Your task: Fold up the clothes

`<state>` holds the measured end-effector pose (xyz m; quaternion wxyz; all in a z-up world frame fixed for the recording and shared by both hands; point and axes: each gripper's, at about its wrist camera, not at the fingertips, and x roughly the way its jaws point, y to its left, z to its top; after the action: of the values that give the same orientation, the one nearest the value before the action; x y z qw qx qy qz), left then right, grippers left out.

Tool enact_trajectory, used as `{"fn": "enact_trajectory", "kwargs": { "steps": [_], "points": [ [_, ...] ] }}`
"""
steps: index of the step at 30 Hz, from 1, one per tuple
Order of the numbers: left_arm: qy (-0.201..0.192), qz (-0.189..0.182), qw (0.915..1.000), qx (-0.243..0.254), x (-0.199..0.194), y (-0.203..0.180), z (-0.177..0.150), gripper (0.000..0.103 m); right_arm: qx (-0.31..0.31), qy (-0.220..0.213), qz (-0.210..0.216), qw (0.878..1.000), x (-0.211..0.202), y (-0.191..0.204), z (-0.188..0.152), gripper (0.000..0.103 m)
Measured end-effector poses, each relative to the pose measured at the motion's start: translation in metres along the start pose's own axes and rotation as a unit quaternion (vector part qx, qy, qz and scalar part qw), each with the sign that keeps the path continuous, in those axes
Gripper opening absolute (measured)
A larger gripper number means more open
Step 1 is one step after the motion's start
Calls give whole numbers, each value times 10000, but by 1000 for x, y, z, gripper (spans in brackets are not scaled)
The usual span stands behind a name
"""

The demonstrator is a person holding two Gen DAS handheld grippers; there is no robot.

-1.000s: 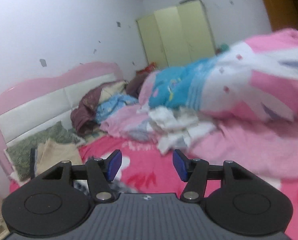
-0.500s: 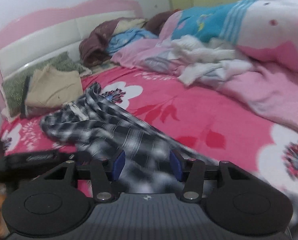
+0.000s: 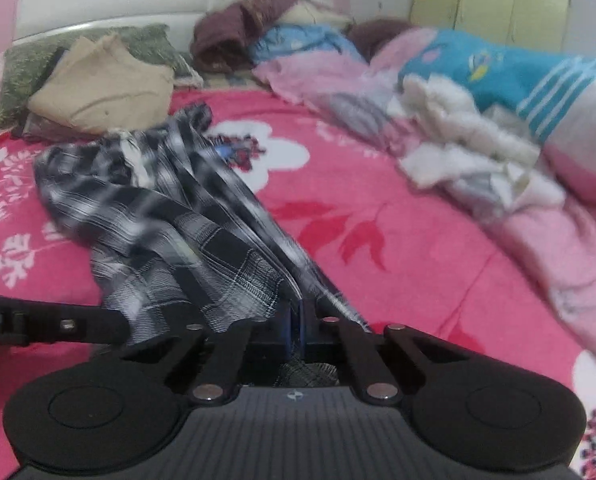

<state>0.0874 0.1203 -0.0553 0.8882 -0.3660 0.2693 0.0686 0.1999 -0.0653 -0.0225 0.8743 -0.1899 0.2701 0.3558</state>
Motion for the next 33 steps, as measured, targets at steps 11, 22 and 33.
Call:
{"fn": "enact_trajectory", "kwargs": {
  "steps": [11, 22, 33],
  "points": [
    [-138, 125, 9998, 119, -2, -2, -2, 44, 291, -539, 411, 9973, -84, 17, 9, 1],
    [-924, -91, 9954, 245, -52, 0, 0, 45, 1195, -657, 743, 9879, -125, 20, 4, 1],
    [-2078, -408, 9761, 491, -105, -3, 2, 45, 1585, -308, 935, 9824, -126, 47, -23, 1]
  ]
}}
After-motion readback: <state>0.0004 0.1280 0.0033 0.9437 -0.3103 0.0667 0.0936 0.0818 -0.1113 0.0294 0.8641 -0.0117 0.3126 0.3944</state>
